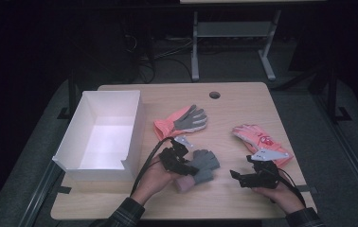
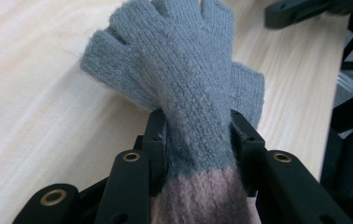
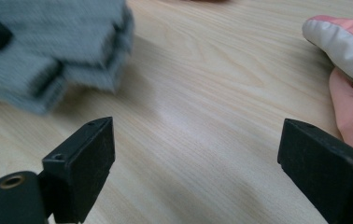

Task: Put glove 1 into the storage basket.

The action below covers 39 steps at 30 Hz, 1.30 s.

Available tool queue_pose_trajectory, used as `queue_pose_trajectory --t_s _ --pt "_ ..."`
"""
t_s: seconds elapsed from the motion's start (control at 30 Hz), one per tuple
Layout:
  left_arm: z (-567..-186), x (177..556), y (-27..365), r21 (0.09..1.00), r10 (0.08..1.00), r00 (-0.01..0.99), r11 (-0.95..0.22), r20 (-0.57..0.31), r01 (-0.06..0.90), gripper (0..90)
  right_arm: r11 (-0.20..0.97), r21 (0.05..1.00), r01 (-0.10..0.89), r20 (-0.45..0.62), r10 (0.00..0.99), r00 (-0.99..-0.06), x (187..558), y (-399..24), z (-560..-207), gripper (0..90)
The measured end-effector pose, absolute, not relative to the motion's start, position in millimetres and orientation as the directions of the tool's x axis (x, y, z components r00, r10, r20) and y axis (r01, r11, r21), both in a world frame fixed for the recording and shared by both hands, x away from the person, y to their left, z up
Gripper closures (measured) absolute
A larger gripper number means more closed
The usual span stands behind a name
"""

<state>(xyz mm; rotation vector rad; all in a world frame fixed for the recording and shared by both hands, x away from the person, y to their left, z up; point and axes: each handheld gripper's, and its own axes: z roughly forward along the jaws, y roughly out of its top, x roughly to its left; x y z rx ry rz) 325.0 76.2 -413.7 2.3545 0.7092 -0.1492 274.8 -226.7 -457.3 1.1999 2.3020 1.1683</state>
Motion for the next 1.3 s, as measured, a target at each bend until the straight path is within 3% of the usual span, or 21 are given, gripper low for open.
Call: queue_pose_trajectory --t_s 0.83,1.3 --pt "-328 339 136 0.670 0.504 0.827 -0.528 -0.249 0.522 64.0 0.323 0.771 0.549 0.096 0.793 -0.602 276 -222 -459 13.6" --pt "-302 338 195 0.726 0.595 0.773 -0.429 -0.221 0.538 64.0 0.320 0.766 0.558 0.103 0.796 -0.597 278 -224 -460 13.6"
